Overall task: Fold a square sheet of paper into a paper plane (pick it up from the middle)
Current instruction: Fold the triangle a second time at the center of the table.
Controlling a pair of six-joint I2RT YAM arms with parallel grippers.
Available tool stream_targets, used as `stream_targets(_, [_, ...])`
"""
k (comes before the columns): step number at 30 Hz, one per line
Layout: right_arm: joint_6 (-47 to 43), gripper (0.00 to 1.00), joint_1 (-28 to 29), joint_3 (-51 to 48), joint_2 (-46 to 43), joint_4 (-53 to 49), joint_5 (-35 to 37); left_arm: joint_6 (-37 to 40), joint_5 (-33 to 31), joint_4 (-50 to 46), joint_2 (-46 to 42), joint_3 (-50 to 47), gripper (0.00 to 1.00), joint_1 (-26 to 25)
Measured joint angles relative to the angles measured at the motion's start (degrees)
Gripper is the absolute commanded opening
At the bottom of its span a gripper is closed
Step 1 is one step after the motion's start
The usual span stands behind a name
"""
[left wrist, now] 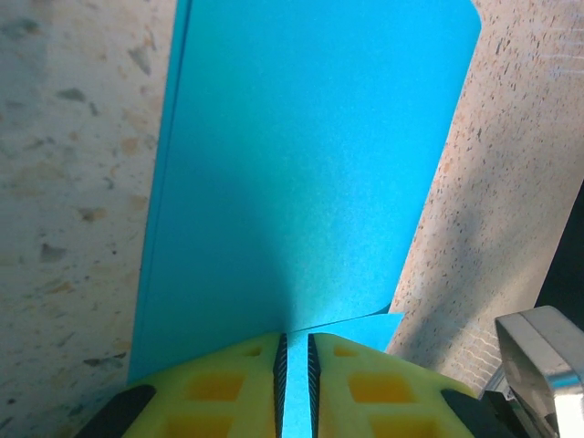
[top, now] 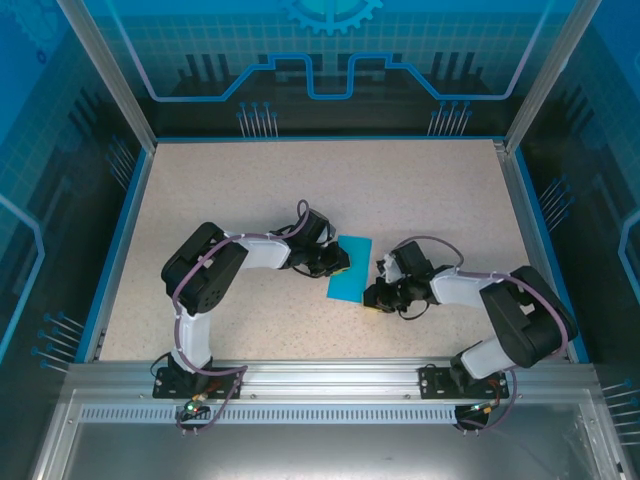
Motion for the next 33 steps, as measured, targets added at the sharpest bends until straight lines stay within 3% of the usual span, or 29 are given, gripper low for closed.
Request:
stream_targets(11, [0.3,0.31,-2.8,4.6,-7.0,-6.8,6.3,0.0,0.2,0.1,0.0,0.0,0.19,0.0])
stream_targets(22, [1.6,0.35,-2.1,8.2,-1.7,-7.3,9.2,0.0,0.2,0.1,-0.1,0.0,0.2,0.0])
stream_targets(33, [4.1,0.36,-1.9,8.8,2.9,-3.5,7.6,0.0,0.2,0.1,-0.2,0.0,0.21,0.0])
